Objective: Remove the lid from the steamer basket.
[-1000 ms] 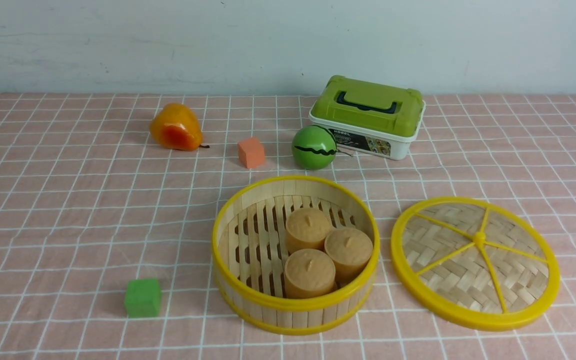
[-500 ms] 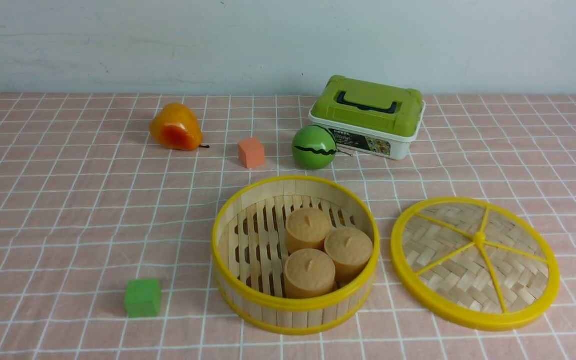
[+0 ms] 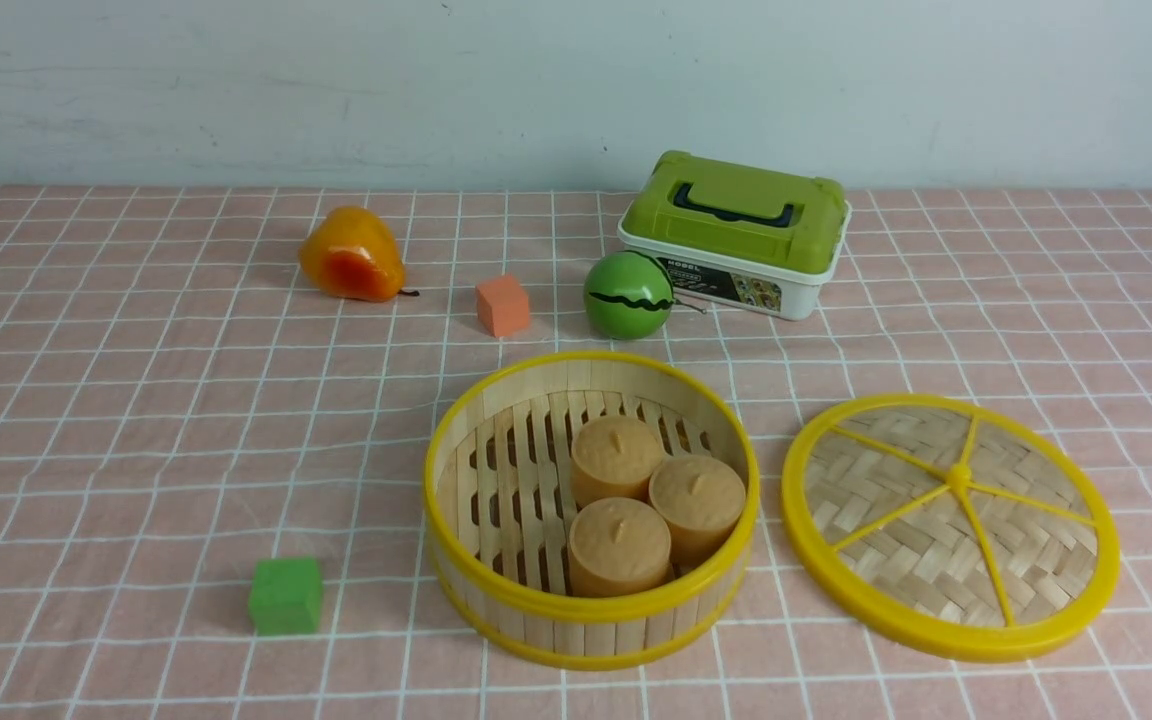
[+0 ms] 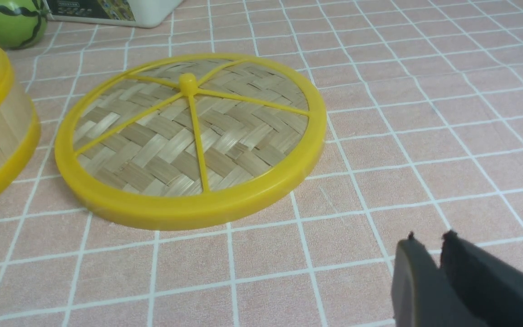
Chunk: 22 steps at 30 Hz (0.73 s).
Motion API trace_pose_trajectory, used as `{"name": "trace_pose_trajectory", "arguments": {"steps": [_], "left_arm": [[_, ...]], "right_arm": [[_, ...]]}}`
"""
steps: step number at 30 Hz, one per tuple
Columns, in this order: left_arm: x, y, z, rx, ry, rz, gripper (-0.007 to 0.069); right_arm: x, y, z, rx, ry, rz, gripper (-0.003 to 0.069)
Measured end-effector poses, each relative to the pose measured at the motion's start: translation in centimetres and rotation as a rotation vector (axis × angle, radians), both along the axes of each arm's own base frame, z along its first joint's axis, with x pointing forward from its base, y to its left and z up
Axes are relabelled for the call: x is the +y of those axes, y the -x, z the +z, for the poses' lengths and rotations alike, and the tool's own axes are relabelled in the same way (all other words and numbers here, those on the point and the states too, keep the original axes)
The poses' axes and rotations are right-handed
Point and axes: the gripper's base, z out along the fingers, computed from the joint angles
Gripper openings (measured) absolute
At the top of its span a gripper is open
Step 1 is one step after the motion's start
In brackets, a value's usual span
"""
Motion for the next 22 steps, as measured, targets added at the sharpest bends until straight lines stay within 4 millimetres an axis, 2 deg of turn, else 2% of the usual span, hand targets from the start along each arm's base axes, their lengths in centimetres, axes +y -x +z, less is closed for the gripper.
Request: {"name": "trace_pose_trajectory", "arguments": {"steps": [22], "left_arm": [[0.0,0.0,0.0,0.0,0.0,0.0,0.0239]], "right_arm": [[0.0,0.0,0.0,0.0,0.001,0.0,0.0094]]}}
